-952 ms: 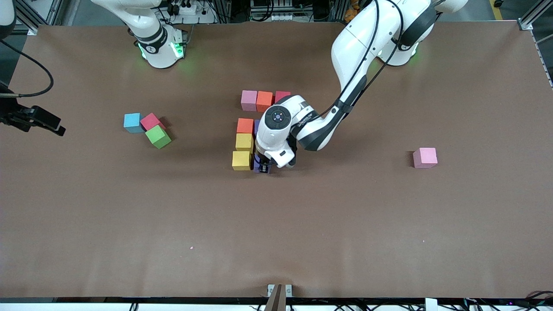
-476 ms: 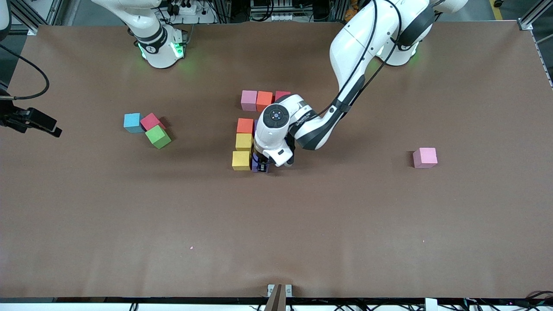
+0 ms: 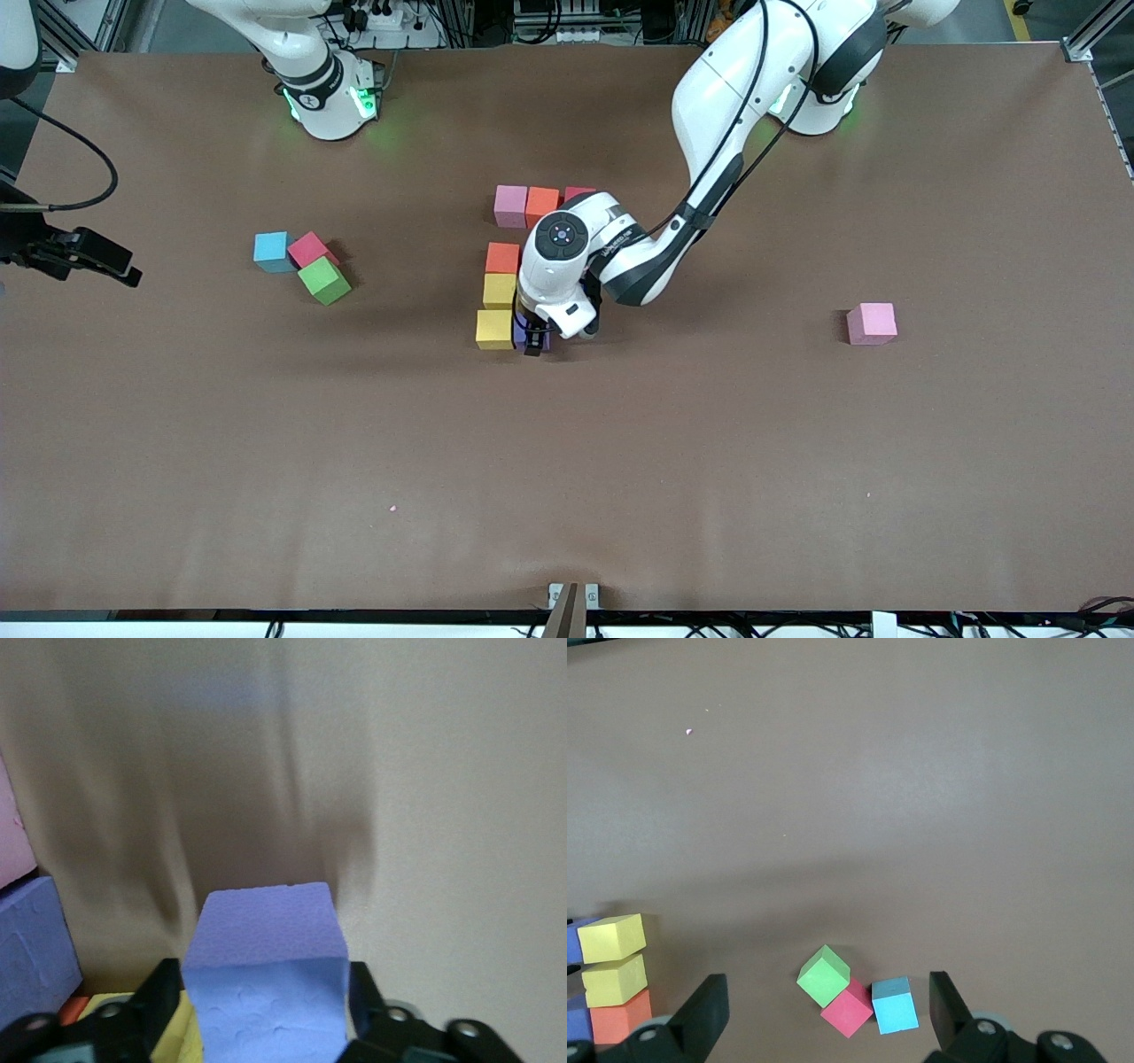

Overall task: Form number 2 with 11 blocks
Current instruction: 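Lower the purple cube beside the yellow cube with the left gripper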

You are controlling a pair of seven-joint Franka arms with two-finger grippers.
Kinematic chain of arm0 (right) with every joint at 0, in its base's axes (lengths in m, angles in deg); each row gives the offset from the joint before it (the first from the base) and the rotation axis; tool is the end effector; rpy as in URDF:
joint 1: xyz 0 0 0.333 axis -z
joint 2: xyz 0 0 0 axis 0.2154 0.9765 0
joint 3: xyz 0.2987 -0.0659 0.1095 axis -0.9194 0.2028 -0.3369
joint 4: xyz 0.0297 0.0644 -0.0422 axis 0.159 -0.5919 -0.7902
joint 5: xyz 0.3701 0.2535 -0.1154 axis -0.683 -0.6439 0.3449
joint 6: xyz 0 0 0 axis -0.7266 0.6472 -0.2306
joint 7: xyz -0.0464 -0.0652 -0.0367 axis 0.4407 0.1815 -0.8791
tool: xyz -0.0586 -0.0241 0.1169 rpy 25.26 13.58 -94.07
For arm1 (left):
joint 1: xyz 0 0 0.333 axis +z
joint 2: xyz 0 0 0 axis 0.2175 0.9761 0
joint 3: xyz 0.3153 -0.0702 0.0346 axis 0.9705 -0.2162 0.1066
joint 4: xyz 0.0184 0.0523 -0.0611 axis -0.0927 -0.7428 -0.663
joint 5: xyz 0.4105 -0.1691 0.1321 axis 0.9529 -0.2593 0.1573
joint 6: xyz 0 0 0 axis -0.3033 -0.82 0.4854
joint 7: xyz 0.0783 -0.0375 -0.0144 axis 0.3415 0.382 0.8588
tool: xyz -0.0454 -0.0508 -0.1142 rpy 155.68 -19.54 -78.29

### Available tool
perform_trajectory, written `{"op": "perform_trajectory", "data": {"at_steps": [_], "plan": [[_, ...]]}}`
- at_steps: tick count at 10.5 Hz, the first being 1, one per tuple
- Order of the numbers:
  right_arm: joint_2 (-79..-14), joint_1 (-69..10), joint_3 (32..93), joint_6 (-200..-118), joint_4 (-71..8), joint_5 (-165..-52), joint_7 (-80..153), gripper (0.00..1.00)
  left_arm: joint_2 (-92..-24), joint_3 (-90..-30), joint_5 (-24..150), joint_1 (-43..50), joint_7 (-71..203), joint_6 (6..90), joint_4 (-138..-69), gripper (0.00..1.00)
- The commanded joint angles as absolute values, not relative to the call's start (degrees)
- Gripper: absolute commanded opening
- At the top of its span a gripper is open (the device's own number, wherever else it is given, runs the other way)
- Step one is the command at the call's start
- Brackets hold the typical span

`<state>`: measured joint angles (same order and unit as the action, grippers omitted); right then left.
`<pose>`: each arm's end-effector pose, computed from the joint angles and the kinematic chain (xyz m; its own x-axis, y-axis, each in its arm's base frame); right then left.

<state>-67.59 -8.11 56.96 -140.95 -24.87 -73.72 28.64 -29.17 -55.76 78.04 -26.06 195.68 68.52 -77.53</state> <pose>0.6502 -0.0435 0.5647 0.9912 -0.1288 0.0313 -0.1276 -0.9910 -0.0394 0.5432 -0.6320 0.1334 0.0712 0.9762 -0.2050 0.9969 -0.0630 0.0464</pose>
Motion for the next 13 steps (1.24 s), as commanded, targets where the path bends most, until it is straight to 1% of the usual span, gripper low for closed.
{"op": "perform_trajectory", "data": {"at_steps": [1, 5, 8, 10, 11, 13], "plan": [[-64.6, -8.66, 56.97, -140.27, -21.53, -73.58, 29.09, 1.0, -29.38, -55.01, 76.89, -26.47, 196.11, 68.74, -76.45, 1.0], [-64.6, -9.01, 56.97, -140.27, -21.26, -73.66, 29.09, 1.0, -32.63, -55.1, 76.89, -26.2, 195.93, 63.91, -76.63, 1.0], [-65.21, -9.45, 56.8, -138.7, -21.35, -73.75, 28.57, 1.0, -35.36, -55.62, 77.06, -25.76, 195.06, 59.79, -77.33, 1.0], [-65.21, -9.71, 56.88, -137.29, -21.26, -73.75, 29.17, 1.0, -37.02, -55.8, 76.8, -23.31, 191.99, 55.84, -78.29, 1.0], [-65.3, -9.8, 56.88, -136.85, -21.44, -73.75, 29.27, 1.0, -39.12, -55.8, 76.71, -21.12, 190.41, 53.47, -80.04, 1.0], [-64.78, -9.71, 56.88, -135.62, -22.14, -73.75, 29.09, 1.0, -44.56, -55.71, 76.97, -16.29, 188.21, 52.3, -87.66, 1.0]]}}
